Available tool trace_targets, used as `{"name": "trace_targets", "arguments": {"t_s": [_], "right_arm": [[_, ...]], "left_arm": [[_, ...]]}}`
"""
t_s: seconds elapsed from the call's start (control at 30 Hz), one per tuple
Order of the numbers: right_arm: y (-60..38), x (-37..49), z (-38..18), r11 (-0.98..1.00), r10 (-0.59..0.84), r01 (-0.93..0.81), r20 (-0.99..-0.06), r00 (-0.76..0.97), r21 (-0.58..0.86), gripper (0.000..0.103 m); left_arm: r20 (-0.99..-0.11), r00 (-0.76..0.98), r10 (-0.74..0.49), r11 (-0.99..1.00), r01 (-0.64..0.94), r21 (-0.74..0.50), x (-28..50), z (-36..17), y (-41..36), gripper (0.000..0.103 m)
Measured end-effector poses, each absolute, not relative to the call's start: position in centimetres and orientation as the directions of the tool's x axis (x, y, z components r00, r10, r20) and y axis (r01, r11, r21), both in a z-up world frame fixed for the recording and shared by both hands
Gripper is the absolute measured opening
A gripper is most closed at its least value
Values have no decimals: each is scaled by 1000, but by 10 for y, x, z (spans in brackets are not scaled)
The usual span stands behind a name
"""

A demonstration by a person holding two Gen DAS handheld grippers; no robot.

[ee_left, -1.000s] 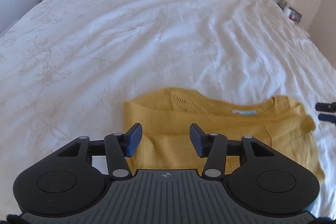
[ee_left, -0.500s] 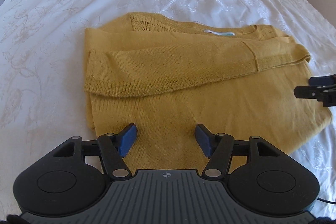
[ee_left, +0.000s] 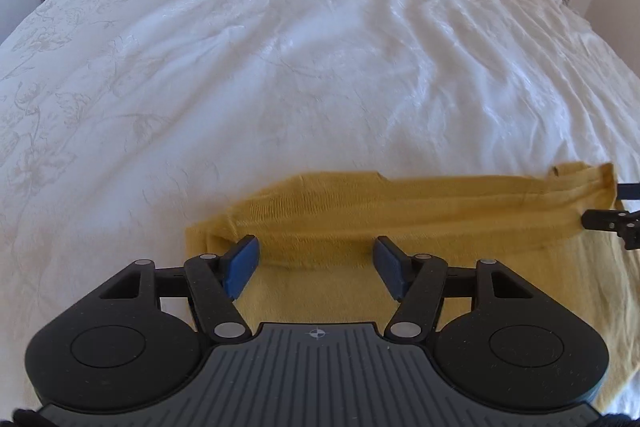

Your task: Fold small clothes

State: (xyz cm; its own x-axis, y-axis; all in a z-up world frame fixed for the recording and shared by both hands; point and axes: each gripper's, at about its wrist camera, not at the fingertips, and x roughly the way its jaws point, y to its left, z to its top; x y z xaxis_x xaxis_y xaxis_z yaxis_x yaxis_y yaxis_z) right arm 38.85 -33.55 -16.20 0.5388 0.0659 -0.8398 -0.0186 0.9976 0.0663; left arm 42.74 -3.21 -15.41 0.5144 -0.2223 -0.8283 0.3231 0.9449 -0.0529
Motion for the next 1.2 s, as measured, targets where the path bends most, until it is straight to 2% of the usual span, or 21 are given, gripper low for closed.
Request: {"name": "trace_targets", "arguments": {"t_s": [0.17,0.3,0.53,0.7,0.8,0.97,1.2], "right_arm": [[-358,400,-152,990,46,86,-823,566,114,97],[-363,387,-142,977,80,115,-805,589,181,98],[-331,364,-143,976,151,42,-806,573,213,98],[-309,369,-159,984,170,-39,-840,516,175,98],[-308,389,-167,991,135,-52,-855,501,126,102],[-326,427,-168,996,76,-3,-862,501,86,102],[-350,424,-150,977,95,106,-825,557,184,102]], "left_arm": [[-820,540,-190,957,289,-32,446,-142,-25,61],[-821,539,-189,955,295,-26,432,-134,-25,62],[-845,480,-235,931,361,-53,389,-145,-38,62],[-871,439,-221,922,384,-40,396,-166,-43,62],[-866,452,-216,930,365,-42,415,-168,-41,62],[-855,480,-194,956,290,-54,454,-164,-35,62],[-837,519,-173,972,225,-62,459,-141,-21,62]]}}
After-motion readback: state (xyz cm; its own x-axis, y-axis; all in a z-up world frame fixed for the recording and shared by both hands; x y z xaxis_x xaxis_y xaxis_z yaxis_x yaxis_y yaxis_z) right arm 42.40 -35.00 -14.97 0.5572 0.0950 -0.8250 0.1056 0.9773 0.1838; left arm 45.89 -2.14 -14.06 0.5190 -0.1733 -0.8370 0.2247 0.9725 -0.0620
